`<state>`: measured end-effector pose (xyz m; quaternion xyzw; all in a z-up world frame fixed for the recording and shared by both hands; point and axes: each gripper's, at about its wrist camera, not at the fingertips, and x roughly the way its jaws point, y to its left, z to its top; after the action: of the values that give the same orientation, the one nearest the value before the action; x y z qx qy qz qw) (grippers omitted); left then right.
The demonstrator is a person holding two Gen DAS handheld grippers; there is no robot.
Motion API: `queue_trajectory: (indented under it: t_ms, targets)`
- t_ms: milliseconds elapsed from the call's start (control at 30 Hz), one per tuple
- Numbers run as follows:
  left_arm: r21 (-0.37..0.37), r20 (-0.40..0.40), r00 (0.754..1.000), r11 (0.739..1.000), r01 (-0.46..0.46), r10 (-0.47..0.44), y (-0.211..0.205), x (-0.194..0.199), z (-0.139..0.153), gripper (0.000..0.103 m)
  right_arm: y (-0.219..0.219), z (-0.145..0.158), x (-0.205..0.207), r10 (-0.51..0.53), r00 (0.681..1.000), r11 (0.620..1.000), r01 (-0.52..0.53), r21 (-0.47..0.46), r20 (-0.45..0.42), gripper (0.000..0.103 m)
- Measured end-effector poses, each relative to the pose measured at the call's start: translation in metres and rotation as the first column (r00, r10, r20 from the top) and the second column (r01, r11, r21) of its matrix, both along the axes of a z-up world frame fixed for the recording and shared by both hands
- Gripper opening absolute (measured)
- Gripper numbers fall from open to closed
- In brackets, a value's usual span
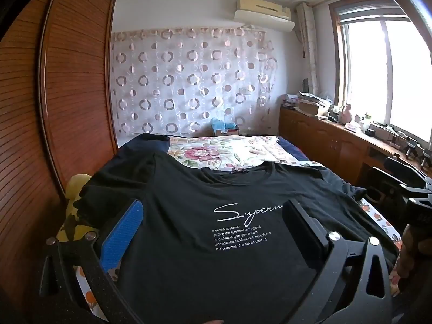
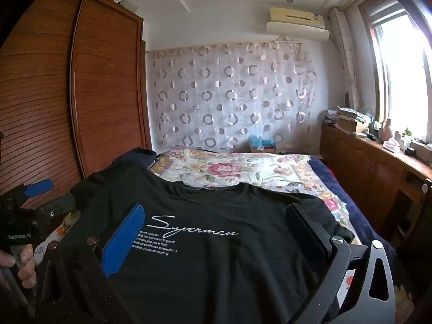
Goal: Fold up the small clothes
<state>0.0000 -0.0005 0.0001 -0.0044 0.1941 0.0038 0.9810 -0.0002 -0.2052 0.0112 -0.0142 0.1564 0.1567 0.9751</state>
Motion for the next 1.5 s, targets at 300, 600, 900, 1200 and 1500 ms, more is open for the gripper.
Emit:
queue_trajectory:
  t_ms: [300,600,900,1200,1500]
  targets:
    - [-0.004,0.008,1.000,1.000,-0.016,0.016,0.000,-0.002,-0.004,0.103,0.001,0.000,-0.003,0.004,1.000,1.000,-0.004,0.014,0.017,0.103]
    - [-0.012,0.008,1.000,1.000,-0.015,0.015,0.007,-0.001,0.002,0.103,-0.001,0.000,-0.002,0.002,1.000,1.000,-0.003,0.012,0.020,0.103]
    - [-0.010,0.014,1.000,1.000,-0.022,0.022,0.011,-0.003,0.007,0.103,-0.002,0.001,-0.004,0.005,1.000,1.000,-0.005,0.014,0.024,0.103]
    - [-0.006,0.017,1.000,1.000,-0.020,0.020,0.012,-0.004,0.010,0.103,-0.003,0.000,-0.004,0.006,1.000,1.000,-0.006,0.016,0.025,0.103]
    - [-0.003,0.020,1.000,1.000,-0.020,0.020,0.009,-0.005,0.008,0.103,-0.004,-0.001,-0.003,0.005,1.000,1.000,-0.005,0.018,0.021,0.103]
